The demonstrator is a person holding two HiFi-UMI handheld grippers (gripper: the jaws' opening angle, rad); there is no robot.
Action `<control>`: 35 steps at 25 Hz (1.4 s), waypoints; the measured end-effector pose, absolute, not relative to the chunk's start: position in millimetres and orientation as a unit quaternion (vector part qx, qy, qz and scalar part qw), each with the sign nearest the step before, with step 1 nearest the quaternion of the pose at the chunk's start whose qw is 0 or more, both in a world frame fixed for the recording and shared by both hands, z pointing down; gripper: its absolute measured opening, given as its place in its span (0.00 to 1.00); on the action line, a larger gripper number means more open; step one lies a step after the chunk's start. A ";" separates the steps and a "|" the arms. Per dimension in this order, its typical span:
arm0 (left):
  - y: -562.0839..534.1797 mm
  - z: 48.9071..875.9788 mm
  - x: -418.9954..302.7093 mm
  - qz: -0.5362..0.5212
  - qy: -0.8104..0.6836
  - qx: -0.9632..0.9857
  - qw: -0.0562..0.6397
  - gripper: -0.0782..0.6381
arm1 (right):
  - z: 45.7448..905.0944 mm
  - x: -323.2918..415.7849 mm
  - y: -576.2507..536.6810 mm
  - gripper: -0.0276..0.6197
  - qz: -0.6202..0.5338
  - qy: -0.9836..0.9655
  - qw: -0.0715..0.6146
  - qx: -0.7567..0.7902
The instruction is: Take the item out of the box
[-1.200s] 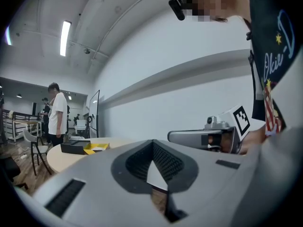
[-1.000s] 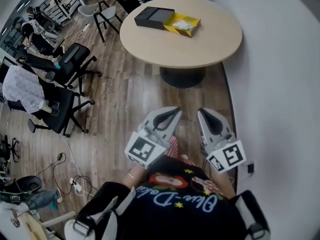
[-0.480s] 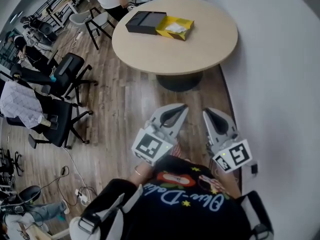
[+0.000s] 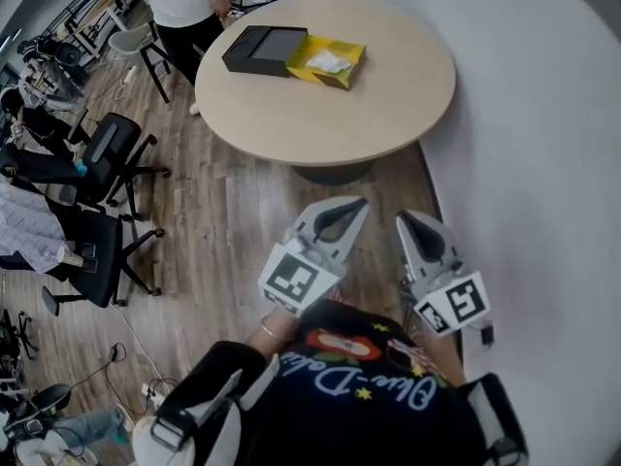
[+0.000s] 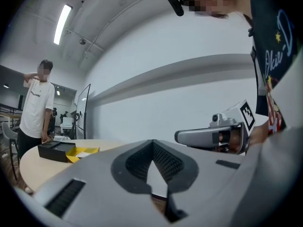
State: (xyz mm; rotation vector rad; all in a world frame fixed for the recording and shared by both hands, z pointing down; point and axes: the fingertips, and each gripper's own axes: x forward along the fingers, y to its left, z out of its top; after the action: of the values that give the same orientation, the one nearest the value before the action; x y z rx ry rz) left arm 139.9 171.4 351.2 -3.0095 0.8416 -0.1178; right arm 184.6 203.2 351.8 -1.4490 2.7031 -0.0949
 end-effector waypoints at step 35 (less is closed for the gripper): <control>-38.8 355.2 30.3 -0.020 0.257 -0.966 0.000 0.09 | 348.5 84.2 -12.3 0.04 -0.030 0.865 -0.013 -0.501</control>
State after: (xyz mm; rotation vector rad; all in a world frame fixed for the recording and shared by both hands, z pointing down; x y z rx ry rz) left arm 30.3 -38.8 355.2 -3.0364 0.8060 -0.0617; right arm 84.2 -12.3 348.5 -1.5861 2.7401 -0.0957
